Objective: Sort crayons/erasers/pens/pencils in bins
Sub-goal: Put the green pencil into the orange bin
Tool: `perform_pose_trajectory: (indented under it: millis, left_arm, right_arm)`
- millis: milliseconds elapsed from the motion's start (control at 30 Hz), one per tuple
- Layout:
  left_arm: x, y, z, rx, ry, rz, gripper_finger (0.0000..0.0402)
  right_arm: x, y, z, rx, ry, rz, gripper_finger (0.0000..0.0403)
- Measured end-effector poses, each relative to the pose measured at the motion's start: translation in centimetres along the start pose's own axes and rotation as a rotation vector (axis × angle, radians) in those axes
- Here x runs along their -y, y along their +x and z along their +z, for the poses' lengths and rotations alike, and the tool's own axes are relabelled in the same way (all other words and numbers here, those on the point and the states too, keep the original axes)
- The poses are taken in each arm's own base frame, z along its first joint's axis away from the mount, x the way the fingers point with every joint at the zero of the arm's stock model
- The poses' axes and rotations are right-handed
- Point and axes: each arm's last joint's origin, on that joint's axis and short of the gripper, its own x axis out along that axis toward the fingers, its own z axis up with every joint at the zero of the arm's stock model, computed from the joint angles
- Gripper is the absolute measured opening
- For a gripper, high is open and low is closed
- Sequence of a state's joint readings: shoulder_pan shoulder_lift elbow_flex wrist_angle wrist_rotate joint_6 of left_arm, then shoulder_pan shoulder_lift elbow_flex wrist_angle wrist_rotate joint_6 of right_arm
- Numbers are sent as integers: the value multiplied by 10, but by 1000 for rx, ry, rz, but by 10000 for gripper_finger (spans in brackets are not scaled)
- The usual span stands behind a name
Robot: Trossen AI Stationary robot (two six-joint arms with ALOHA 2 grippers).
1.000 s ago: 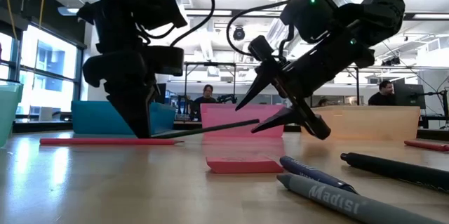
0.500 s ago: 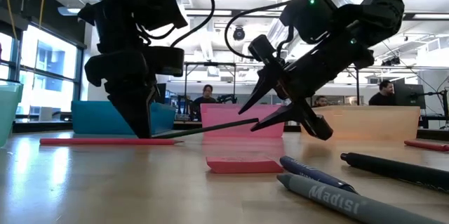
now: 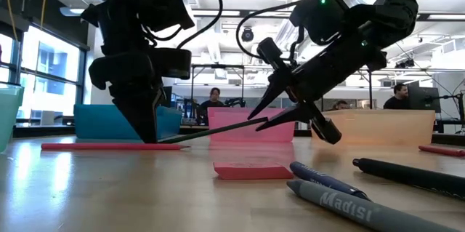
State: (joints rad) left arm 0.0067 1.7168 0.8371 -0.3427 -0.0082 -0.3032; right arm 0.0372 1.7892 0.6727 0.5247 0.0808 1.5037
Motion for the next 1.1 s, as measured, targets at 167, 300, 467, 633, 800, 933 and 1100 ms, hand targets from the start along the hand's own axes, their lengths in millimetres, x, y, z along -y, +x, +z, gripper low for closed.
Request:
perform_pose_trajectory:
  millis: [167, 300, 467, 633, 800, 933, 1100]
  left_arm:
    - [0, 0, 0, 4, 0, 2, 0]
    - [0, 0, 1, 8, 0, 11, 0]
    - [0, 0, 1, 11, 0, 16, 0]
    - [0, 0, 1, 12, 0, 17, 0]
    - [0, 0, 1, 13, 0, 19, 0]
    - [0, 0, 1, 13, 0, 19, 0]
    - [0, 0, 1, 11, 0, 20, 0]
  right_arm:
    - [-2, 0, 1, 18, 24, 19, 93]
    - [-3, 0, 0, -16, 18, 28, 94]
    - [-1, 0, -1, -42, 7, 6, 94]
    - [-2, 0, -2, -66, -25, 21, 94]
    - [-2, 0, -2, -70, -27, 27, 89]
    - [-3, 0, -2, -72, -28, 29, 61]
    - [-5, -1, -1, -67, -36, 52, 23]
